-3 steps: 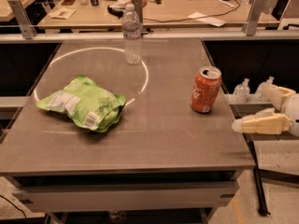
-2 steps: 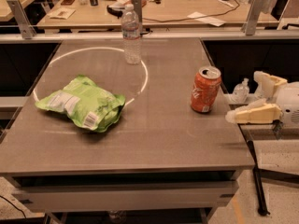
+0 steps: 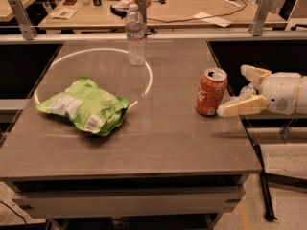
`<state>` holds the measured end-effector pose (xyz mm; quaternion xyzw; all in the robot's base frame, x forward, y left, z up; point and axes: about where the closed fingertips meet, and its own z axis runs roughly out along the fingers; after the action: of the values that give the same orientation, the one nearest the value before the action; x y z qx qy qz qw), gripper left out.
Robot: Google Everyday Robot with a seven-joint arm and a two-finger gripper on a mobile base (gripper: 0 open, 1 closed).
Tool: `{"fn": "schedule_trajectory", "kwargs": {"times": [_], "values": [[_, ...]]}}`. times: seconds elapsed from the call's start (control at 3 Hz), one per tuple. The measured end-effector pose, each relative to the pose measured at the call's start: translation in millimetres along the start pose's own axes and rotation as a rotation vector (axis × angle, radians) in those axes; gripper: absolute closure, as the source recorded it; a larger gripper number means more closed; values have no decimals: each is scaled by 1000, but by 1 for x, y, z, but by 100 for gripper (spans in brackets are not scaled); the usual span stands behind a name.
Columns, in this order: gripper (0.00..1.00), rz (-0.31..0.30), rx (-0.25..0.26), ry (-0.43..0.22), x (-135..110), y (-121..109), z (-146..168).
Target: Move coke can near water bottle
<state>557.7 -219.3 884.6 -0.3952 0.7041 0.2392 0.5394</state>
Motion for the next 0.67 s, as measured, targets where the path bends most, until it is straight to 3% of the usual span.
{"fn": "schedule_trajectory", "kwargs": {"times": [0.33,0.67], "values": [[0,-11,-63,13,-5,1,25],[16,-8,-110,35,-5,3,42]]}}
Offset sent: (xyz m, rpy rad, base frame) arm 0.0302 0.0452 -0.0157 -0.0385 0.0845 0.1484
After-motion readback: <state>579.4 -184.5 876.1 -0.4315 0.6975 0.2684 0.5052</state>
